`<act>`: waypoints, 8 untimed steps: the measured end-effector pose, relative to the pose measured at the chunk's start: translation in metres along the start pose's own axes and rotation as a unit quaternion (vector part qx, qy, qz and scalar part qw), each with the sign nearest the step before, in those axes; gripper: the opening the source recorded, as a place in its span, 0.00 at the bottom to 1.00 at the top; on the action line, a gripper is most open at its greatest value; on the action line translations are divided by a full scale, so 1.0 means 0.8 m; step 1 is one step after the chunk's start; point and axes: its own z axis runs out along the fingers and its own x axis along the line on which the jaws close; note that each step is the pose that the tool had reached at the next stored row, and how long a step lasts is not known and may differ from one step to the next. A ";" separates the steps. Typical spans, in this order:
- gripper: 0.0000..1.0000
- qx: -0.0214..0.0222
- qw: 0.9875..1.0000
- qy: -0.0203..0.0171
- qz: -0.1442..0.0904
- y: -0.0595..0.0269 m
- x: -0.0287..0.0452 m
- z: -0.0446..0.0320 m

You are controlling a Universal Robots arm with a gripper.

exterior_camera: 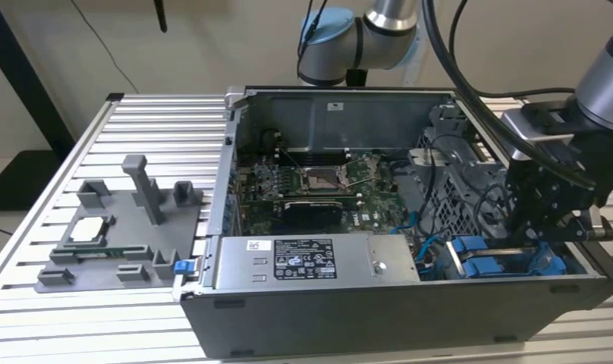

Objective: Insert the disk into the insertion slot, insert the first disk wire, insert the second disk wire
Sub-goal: 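Insert the first disk wire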

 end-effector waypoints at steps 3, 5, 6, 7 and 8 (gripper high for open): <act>0.00 0.000 1.000 0.000 0.000 0.000 -0.0007 0.0000; 0.00 0.000 1.000 0.000 0.000 0.000 -0.0012 0.0001; 1.00 0.000 1.000 0.000 0.000 0.000 -0.0015 0.0002; 1.00 0.000 1.000 0.000 0.000 0.000 -0.0017 0.0002; 1.00 0.000 1.000 0.000 0.000 0.000 -0.0019 0.0002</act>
